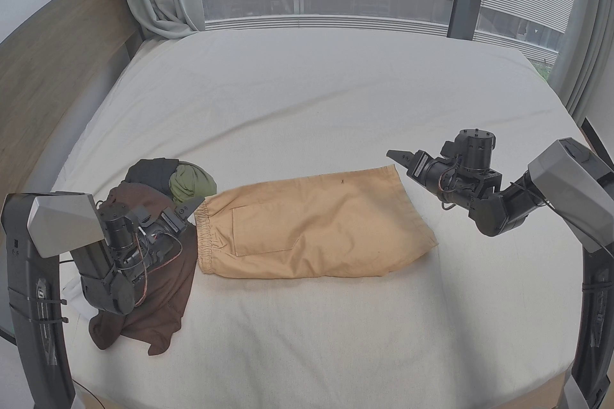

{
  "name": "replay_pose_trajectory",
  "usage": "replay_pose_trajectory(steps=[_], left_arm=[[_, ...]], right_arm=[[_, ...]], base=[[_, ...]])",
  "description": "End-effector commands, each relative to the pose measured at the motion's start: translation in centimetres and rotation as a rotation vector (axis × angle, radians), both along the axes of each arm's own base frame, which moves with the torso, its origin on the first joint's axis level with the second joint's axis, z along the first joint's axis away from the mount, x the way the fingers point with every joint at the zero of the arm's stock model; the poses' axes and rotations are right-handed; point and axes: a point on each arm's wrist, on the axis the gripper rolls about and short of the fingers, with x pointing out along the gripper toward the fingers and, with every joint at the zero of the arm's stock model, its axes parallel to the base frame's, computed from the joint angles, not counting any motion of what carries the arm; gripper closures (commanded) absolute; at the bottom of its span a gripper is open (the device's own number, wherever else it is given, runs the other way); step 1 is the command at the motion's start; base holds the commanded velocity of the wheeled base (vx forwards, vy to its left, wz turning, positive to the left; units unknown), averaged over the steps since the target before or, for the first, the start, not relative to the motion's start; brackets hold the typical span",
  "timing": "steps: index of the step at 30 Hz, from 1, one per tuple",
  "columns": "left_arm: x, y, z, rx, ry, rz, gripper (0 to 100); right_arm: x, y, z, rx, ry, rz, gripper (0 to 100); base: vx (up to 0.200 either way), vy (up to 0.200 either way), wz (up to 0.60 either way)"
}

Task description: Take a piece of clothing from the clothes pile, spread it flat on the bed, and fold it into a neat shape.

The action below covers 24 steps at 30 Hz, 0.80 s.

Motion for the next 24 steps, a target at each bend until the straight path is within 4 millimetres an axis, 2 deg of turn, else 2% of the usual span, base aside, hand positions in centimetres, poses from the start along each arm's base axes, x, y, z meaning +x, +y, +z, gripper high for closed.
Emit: replay_pose_trajectory(steps=[1, 7, 13, 20, 24], left_arm=[[-0.1, 0.0, 0.4, 0.0, -0.007, 0.007, 0], [-0.9, -0.3, 1.5, 0.001, -0.017, -0.005, 0], [-2.7, -0.8, 4.0, 0.001, -0.046, -0.03, 0], [-3.9, -1.4, 5.1, 0.02, -0.063, -0.063, 0], [-4.3, -1.9, 5.0, 0.049, -0.064, -0.08, 0]], right_arm=[[-0.1, 0.1, 0.1, 0.001, 0.0, 0.002, 0], [-2.0, 0.1, 1.0, 0.001, 0.003, 0.013, 0], [-5.8, -0.6, 2.0, -0.002, 0.012, 0.022, 0], [-9.8, -1.3, 2.2, 0.004, -0.013, 0.034, 0], [-10.9, -1.6, 1.8, 0.003, 0.0, 0.04, 0]], base=[[0.0, 0.0, 0.0], [0.0, 0.0, 0.0], [0.0, 0.0, 0.0], [0.0, 0.0, 0.0], [0.0, 0.0, 0.0]])
